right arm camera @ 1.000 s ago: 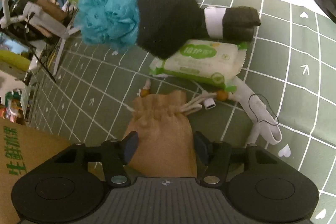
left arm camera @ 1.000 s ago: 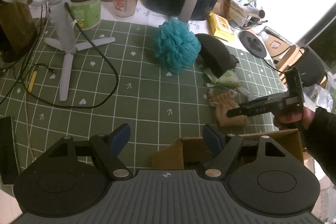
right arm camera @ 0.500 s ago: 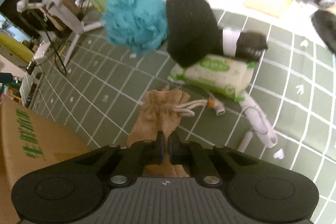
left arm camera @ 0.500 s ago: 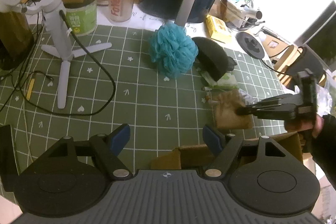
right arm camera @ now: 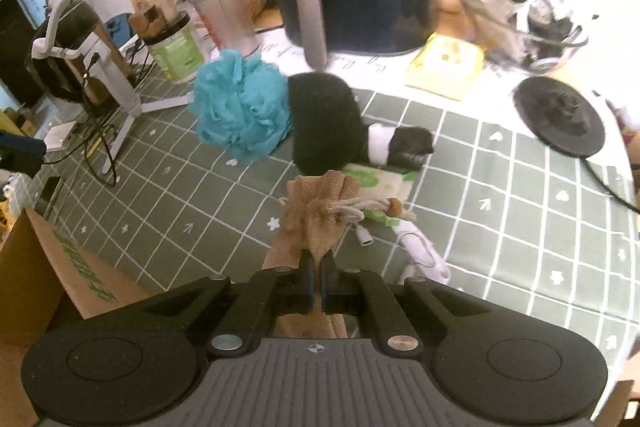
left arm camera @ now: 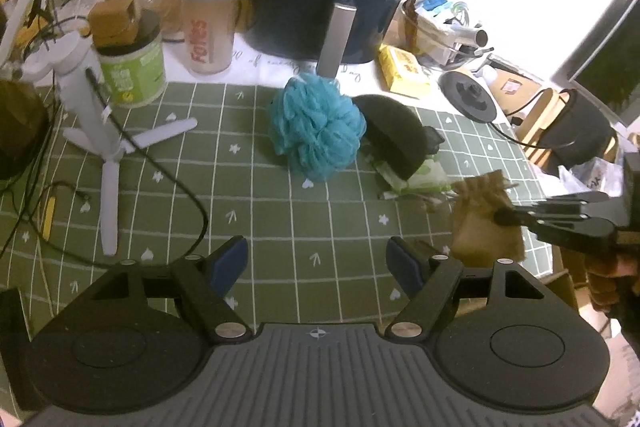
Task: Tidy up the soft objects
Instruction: 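Lift the tan pouch with the right gripper while the left grasps the blue sponge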
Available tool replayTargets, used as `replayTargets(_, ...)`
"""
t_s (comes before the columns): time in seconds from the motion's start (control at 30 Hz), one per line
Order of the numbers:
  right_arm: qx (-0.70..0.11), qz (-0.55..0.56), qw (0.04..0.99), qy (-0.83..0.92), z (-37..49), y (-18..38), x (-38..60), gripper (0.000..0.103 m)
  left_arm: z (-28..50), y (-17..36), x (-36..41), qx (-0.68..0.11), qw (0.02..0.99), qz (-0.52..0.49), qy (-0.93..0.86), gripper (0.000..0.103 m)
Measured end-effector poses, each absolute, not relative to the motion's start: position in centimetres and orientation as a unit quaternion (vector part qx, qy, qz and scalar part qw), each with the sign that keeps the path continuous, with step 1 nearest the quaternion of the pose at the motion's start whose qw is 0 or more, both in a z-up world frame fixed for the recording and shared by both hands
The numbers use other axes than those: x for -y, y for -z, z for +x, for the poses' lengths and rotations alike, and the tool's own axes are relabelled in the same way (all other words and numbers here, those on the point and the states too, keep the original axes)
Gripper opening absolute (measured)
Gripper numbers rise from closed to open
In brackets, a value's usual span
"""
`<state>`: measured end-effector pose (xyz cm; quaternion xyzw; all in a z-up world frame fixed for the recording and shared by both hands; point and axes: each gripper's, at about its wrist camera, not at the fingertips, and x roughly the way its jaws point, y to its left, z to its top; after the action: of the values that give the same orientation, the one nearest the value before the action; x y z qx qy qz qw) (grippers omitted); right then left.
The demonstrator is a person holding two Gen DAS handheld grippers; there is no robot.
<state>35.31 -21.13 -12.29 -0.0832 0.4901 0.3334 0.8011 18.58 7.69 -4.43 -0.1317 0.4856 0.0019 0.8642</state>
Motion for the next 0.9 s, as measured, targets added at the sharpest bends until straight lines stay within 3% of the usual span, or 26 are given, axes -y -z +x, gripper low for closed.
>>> replayTargets(0.9,-0.457,-0.021,0.856,-0.241,31.3,8.5,25.1,0.005,30.2,9.3,-8.8,-0.422,0.903,-0.084,0.013,0.075)
